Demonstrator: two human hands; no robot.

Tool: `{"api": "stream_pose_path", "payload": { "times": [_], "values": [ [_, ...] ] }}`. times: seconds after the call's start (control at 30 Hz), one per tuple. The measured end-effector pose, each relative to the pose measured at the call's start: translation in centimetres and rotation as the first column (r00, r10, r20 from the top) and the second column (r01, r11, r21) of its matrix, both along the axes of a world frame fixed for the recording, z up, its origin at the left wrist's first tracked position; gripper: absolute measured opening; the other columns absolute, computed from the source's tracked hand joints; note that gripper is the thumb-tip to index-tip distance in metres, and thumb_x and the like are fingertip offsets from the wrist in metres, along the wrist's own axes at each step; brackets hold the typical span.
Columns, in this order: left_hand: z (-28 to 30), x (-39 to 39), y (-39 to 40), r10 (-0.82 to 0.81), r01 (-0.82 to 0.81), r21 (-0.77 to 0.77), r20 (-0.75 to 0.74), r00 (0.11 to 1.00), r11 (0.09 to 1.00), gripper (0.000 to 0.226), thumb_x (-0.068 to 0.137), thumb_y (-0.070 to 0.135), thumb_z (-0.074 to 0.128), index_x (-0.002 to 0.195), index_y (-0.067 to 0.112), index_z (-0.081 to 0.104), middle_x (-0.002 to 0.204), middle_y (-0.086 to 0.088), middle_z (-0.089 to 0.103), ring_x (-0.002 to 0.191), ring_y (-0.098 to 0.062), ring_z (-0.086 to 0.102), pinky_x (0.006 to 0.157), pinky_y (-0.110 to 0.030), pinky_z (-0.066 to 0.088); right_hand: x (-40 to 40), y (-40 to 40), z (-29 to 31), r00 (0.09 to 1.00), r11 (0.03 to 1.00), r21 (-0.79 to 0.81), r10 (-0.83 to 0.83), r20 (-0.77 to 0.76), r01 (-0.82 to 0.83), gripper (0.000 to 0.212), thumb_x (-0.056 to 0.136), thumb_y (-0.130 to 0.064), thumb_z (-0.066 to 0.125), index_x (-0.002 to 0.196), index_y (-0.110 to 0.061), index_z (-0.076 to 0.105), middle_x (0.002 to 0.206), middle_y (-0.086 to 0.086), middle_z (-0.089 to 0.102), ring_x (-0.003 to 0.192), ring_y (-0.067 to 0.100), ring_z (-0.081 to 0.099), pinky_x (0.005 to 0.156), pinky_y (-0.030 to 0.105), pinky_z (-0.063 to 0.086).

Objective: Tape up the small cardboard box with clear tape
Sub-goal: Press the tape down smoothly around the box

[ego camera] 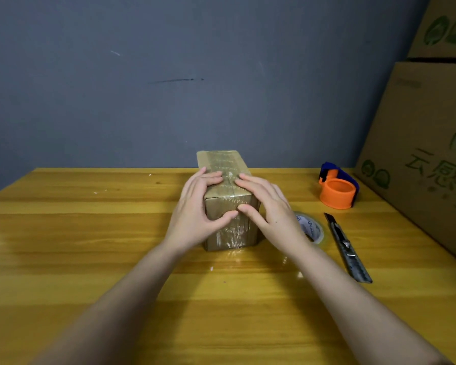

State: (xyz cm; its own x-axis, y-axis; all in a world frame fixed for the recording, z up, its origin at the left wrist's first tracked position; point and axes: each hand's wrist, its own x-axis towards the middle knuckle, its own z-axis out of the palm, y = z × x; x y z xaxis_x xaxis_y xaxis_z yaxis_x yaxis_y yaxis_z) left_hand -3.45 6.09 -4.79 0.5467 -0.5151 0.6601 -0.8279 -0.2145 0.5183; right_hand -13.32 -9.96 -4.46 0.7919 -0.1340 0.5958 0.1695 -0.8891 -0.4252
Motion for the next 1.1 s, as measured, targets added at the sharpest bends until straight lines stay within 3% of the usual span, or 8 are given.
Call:
{"api": "stream_pose_path", "payload": {
  "times": [0.27, 0.4, 0.47, 0.57, 0.67, 0.77, 0.9, 1.1],
  "values": [
    [-0.1, 0.3, 0.5, -0.019, 0.015, 0.085, 0.047, 0.999, 0.996, 0.085, 0.061, 0.051, 0.076, 0.132, 0.019, 0.041, 0.142, 0.007, 0.043, 0.144, -0.01, 0.02, 0.116, -0.025, 0.02, -0.6, -0.4, 0.5, 0.992, 0.989, -0.15, -0.028, -0.12, 0.009, 0.066, 0.086, -0.045, 0.06, 0.143, -0.04, 0.028, 0.152, -0.022, 0.024, 0.138, 0.006, 0.026, 0.103, 0.027, 0.018],
    [0.1, 0.5, 0.7, -0.043, 0.041, 0.146, 0.014, 0.999, 0.988, 0.09, 0.059, 0.046, 0.08, 0.135, 0.02, 0.038, 0.148, 0.007, 0.034, 0.146, -0.013, 0.013, 0.118, -0.033, 0.018, -1.0, 0.2, 0.9, 0.986, 0.997, -0.066, 0.018, -0.164, -0.029, 0.076, 0.081, -0.036, 0.069, 0.144, -0.04, 0.025, 0.152, -0.025, 0.015, 0.136, 0.003, 0.029, 0.104, 0.035, 0.035],
    [0.3, 0.3, 1.0, -0.039, 0.049, 0.158, -0.067, 0.997, 0.986, 0.091, 0.06, 0.038, 0.084, 0.135, 0.031, 0.035, 0.154, 0.006, 0.019, 0.144, -0.008, 0.011, 0.116, -0.03, 0.017, -1.3, 0.6, 1.1, 0.982, 0.999, -0.01, 0.029, -0.187, -0.032, 0.08, 0.078, -0.035, 0.072, 0.142, -0.042, 0.025, 0.152, -0.025, 0.01, 0.134, 0.002, 0.03, 0.099, 0.038, 0.045],
    [0.4, -0.5, 1.2, -0.06, 0.086, 0.101, -0.235, 0.97, 0.991, 0.087, 0.064, 0.027, 0.084, 0.13, 0.046, 0.031, 0.156, 0.006, 0.004, 0.136, 0.005, 0.008, 0.109, -0.022, 0.02, -1.5, 1.7, 1.2, 0.975, 0.992, 0.127, 0.001, -0.22, 0.028, 0.075, 0.078, -0.041, 0.07, 0.138, -0.051, 0.026, 0.156, -0.023, 0.003, 0.134, 0.012, 0.037, 0.1, 0.042, 0.044],
    [0.4, -0.7, 1.3, -0.063, 0.085, 0.063, -0.302, 0.951, 0.994, 0.089, 0.066, 0.023, 0.083, 0.131, 0.048, 0.028, 0.155, 0.001, 0.017, 0.144, -0.005, 0.008, 0.118, -0.034, 0.02, -1.3, 2.9, 1.3, 0.97, 0.983, 0.142, -0.077, -0.232, 0.112, 0.065, 0.085, -0.043, 0.063, 0.138, -0.051, 0.026, 0.158, -0.015, 0.013, 0.137, 0.019, 0.035, 0.106, 0.046, 0.032],
    [0.9, -0.3, 1.9, -0.121, 0.144, 0.03, -0.391, 0.912, 0.989, 0.1, 0.066, 0.019, 0.083, 0.14, 0.045, 0.021, 0.15, 0.008, 0.029, 0.14, -0.012, 0.029, 0.115, -0.041, 0.031, -1.1, 4.0, 1.5, 0.968, 0.98, 0.13, -0.119, -0.221, 0.15, 0.063, 0.086, -0.042, 0.06, 0.138, -0.049, 0.026, 0.155, -0.014, 0.021, 0.132, 0.024, 0.042, 0.102, 0.044, 0.034],
    [1.5, 0.2, 2.7, -0.123, 0.168, 0.067, -0.431, 0.894, 0.984, 0.101, 0.067, 0.014, 0.082, 0.144, 0.033, 0.019, 0.149, 0.002, 0.031, 0.136, -0.017, 0.036, 0.112, -0.044, 0.035, -0.9, 5.3, 1.6, 0.961, 0.975, 0.111, -0.165, -0.224, 0.193, 0.065, 0.088, -0.044, 0.058, 0.141, -0.047, 0.021, 0.155, -0.01, 0.021, 0.128, 0.025, 0.047, 0.098, 0.04, 0.039],
    [1.8, -0.6, 2.9, -0.058, 0.113, 0.101, -0.437, 0.897, 0.988, 0.104, 0.071, 0.007, 0.078, 0.148, 0.02, 0.009, 0.144, 0.007, 0.027, 0.136, -0.011, 0.029, 0.115, -0.029, 0.027, -1.2, 6.3, 1.7, 0.95, 0.97, 0.087, -0.203, -0.239, 0.229, 0.079, 0.088, -0.044, 0.057, 0.147, -0.039, 0.004, 0.158, -0.006, 0.019, 0.128, 0.029, 0.049, 0.097, 0.039, 0.044]
  ]
}}
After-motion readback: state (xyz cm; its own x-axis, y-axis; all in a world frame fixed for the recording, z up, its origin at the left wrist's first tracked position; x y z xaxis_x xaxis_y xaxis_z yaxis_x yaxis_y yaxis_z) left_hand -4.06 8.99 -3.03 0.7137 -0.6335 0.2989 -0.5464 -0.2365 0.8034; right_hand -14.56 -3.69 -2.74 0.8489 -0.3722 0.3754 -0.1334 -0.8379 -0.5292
